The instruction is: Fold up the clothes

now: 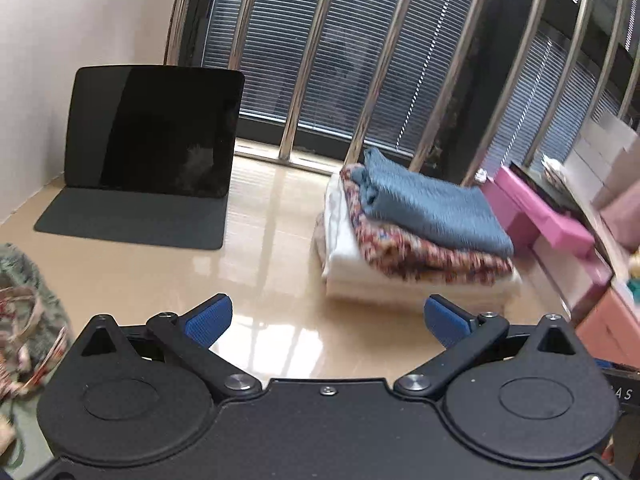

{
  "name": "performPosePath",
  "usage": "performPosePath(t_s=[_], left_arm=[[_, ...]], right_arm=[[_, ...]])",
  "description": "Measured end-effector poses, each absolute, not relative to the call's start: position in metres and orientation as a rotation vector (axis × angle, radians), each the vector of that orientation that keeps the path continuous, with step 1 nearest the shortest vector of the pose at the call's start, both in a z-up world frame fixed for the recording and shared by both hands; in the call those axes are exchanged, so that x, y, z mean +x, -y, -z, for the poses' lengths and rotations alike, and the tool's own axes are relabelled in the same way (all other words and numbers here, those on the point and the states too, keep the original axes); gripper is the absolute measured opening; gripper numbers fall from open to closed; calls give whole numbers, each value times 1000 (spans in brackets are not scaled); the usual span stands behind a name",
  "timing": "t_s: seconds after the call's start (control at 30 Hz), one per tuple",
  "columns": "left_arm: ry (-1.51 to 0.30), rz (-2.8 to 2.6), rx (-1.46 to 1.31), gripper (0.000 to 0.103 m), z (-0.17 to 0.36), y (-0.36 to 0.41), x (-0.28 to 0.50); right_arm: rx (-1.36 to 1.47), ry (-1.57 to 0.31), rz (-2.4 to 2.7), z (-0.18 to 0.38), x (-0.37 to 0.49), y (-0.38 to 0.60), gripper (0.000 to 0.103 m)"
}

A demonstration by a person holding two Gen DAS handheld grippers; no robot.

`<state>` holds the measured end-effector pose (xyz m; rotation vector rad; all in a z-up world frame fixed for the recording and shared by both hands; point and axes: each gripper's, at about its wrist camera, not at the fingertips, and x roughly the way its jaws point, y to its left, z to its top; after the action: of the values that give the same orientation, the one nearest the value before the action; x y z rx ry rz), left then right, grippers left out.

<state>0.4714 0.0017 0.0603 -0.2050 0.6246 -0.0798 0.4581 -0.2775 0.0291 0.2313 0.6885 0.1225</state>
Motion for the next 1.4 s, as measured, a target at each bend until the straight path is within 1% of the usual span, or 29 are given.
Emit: performPosePath(t_s=[0.27, 0.53, 0.77, 0.93, 1.17, 1.4], left_arm=[[-632, 129, -54, 103, -53, 3, 411], [-646, 166, 70, 103, -43, 8, 350], [-673, 201, 52, 103, -35, 2, 303], [-623, 193, 68, 103, -31, -1, 266], [-528, 212, 99, 103, -31, 1, 217], [-546, 168, 115, 103, -26, 1, 186]], right_arm=[[169, -721, -126, -18, 397, 274, 103], [-1, -729, -180, -14, 334, 249, 103], [-146, -693, -244, -7, 277, 220, 103], [-154, -675, -270, -5, 243, 209, 103], [-78, -645, -253, -2, 200, 209, 103], [-60, -587, -246, -5, 161, 209, 103]])
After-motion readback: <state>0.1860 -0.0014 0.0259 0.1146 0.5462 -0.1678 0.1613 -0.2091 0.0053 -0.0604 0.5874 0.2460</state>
